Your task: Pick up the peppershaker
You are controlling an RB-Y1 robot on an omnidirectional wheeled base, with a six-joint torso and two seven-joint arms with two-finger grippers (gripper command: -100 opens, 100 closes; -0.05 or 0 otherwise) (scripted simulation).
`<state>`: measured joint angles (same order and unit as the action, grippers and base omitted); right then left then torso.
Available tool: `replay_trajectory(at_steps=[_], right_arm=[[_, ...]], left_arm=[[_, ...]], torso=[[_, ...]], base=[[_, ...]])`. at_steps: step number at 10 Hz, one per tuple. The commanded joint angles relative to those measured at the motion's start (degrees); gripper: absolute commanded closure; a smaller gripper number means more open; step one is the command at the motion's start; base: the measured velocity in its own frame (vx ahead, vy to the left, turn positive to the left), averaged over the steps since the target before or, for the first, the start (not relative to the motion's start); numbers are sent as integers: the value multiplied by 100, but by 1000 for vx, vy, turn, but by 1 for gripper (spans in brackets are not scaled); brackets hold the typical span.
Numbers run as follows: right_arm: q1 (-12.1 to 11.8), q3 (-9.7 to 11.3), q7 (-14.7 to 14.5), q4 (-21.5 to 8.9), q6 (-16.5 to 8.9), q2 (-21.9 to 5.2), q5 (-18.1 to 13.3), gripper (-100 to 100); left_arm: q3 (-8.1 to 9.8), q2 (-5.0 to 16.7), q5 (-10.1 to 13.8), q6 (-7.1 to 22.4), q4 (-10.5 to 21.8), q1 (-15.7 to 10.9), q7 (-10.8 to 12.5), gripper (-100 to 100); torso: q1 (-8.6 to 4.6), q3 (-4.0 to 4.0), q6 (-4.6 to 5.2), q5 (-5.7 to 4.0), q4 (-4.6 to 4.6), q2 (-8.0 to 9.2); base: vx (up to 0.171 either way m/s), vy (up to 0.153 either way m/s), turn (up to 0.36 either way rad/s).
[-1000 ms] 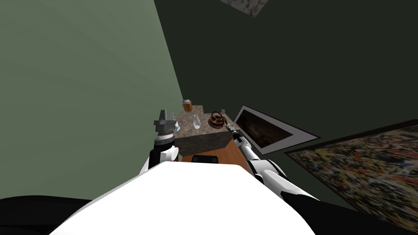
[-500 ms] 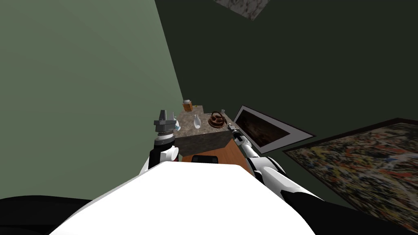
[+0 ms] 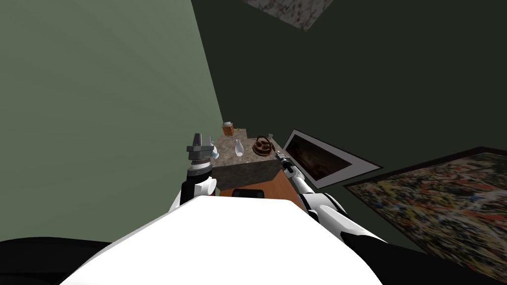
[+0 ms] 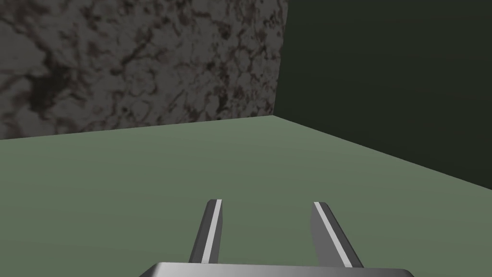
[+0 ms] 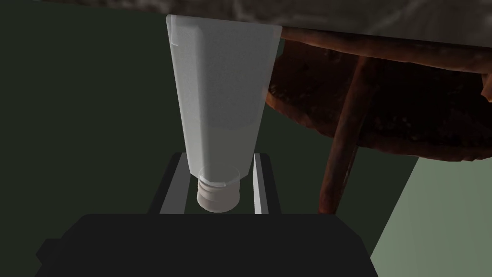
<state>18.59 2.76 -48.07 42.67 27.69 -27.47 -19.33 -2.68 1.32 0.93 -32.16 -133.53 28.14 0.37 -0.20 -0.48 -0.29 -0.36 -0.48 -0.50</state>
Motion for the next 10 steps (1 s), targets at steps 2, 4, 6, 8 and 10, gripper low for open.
replay_trajectory(at_steps=[2,4,6,8,10], right_arm=[[-394,-75,132,441,-252,230,-300,100],[-665,-75,132,806,-252,230,-300,100],[-882,-169,228,1056,-412,428,-563,100],[-1115,-169,228,1435,-412,428,-563,100],[-1502,-263,324,1913,-572,625,-825,100]], left_arm=[[0,0,0,0,0,0,0,0],[0,0,0,0,0,0,0,0],[0,-1,0,0,0,0,0,0],[0,0,0,0,0,0,0,0],[0,0,0,0,0,0,0,0]], torso=[[6,-7,1,-3,-9,-5],[10,-41,-25,-35,-52,-31],[25,-49,-21,-46,-74,-24],[16,-76,-36,-76,-111,-42],[18,-88,-43,-89,-128,-50]], base=[[37,-40,43],[39,-40,43],[19,-14,30],[28,-43,42],[43,-54,71]])
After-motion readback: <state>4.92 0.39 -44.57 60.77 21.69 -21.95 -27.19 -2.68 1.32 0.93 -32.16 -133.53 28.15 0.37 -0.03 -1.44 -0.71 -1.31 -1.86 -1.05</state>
